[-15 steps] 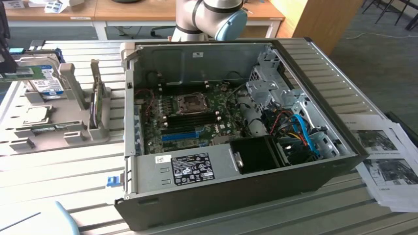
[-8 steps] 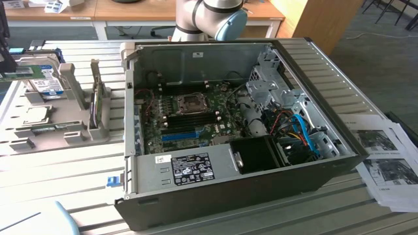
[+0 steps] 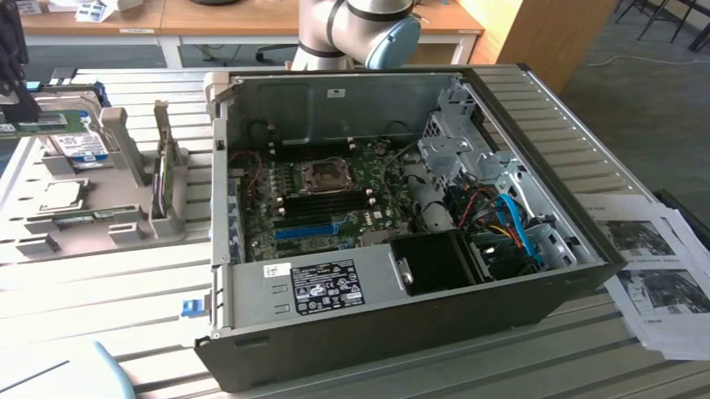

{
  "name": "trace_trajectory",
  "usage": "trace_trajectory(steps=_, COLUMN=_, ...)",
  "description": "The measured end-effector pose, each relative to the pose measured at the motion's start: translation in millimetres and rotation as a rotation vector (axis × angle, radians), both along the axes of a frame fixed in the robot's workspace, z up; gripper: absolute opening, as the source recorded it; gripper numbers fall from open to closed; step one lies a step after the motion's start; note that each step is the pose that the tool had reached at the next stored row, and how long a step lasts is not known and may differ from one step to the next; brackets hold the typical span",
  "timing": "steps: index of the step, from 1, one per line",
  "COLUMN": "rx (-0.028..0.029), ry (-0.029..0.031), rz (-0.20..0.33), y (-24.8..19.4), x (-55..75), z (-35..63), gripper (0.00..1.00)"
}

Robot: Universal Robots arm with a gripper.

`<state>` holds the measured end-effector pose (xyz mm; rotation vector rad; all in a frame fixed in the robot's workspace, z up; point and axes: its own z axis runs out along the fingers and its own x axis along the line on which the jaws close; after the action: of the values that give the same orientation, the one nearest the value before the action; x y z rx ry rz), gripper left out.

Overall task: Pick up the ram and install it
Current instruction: 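Pick up the ram and move it above insertion slot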

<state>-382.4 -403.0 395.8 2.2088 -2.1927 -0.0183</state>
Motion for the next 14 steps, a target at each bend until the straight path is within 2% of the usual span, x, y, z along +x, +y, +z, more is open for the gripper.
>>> trace_trajectory(steps=14, rx=0.0, ry=0.0009, rz=0.0, y=0.0, x=25.7, z=0.0, gripper=0.11)
